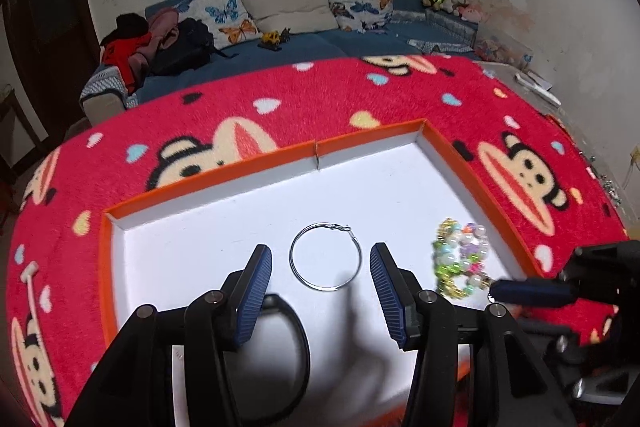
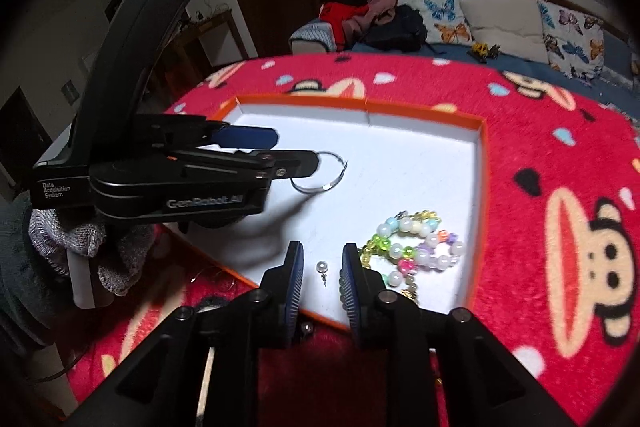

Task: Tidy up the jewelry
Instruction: 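Open the left gripper to drop the hoop while the right gripper releases the pearl stud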

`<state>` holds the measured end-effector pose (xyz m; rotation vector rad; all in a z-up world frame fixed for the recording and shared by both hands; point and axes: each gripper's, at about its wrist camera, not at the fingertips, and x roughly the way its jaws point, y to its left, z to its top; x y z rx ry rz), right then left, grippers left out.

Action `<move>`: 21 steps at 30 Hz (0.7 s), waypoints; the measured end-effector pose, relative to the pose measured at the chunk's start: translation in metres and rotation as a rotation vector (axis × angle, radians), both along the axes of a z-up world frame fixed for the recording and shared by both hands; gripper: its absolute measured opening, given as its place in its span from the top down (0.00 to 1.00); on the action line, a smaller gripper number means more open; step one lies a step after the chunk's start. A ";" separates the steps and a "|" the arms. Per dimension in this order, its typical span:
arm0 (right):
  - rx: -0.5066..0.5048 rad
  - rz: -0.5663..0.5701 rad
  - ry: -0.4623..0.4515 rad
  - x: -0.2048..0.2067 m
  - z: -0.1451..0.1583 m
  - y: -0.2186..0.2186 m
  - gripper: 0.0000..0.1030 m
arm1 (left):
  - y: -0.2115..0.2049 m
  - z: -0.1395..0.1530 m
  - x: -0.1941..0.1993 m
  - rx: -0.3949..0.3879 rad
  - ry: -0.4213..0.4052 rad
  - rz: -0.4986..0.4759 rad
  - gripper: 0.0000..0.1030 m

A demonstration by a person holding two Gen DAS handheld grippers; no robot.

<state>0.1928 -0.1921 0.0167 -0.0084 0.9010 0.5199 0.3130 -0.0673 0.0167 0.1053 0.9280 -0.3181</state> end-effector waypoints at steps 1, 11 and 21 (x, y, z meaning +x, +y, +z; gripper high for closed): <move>-0.001 -0.005 -0.009 -0.002 0.003 -0.002 0.77 | 0.000 0.006 -0.007 0.001 -0.009 -0.006 0.47; -0.007 -0.089 -0.034 -0.033 0.014 -0.032 0.61 | 0.009 0.029 -0.095 0.009 -0.041 -0.033 0.47; -0.043 -0.078 0.019 -0.052 -0.008 -0.032 0.61 | 0.021 -0.007 -0.140 0.004 0.034 -0.017 0.47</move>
